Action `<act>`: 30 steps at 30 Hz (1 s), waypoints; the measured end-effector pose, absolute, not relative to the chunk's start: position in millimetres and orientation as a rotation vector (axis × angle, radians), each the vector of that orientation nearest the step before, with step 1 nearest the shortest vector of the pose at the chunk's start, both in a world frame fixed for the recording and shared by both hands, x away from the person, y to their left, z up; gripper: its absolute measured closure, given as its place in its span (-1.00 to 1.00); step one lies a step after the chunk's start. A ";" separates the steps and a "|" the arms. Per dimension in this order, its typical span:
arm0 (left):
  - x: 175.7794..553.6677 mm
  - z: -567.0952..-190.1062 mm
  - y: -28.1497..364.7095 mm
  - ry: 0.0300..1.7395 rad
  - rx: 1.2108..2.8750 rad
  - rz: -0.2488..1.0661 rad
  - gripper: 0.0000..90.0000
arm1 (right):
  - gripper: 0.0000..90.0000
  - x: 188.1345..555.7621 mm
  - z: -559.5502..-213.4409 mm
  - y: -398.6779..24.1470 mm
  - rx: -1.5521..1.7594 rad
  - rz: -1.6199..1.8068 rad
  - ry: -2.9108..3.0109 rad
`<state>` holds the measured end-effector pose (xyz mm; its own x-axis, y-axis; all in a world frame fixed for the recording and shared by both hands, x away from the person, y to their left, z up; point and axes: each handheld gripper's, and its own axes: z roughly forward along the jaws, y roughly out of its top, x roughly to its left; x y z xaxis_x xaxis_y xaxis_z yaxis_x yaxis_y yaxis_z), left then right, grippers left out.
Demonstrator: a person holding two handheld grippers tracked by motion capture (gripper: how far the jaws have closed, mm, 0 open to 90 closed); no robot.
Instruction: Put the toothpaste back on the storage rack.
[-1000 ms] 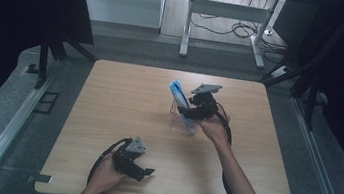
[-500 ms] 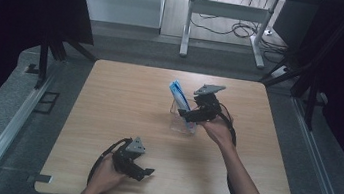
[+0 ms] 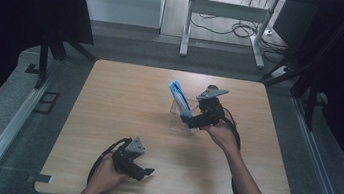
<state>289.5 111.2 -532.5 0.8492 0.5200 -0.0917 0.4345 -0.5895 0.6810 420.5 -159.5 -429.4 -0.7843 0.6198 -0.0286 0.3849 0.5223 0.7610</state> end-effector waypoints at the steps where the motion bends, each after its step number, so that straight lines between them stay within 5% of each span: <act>1: 289.5 -532.3 111.3 0.689 2.288 0.151 -0.72 | -0.93 419.4 -429.6 -160.3 0.843 1.122 2.471; 30: 289.8 -530.4 115.1 0.721 2.228 0.149 -0.72 | -0.94 375.9 -434.0 -177.6 0.776 1.100 2.494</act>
<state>289.8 115.1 -530.4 0.8328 0.5412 -0.1169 0.4506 -0.5397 0.7111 375.9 -177.6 -434.0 -0.8067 0.5880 -0.0590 0.3530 0.5595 0.7499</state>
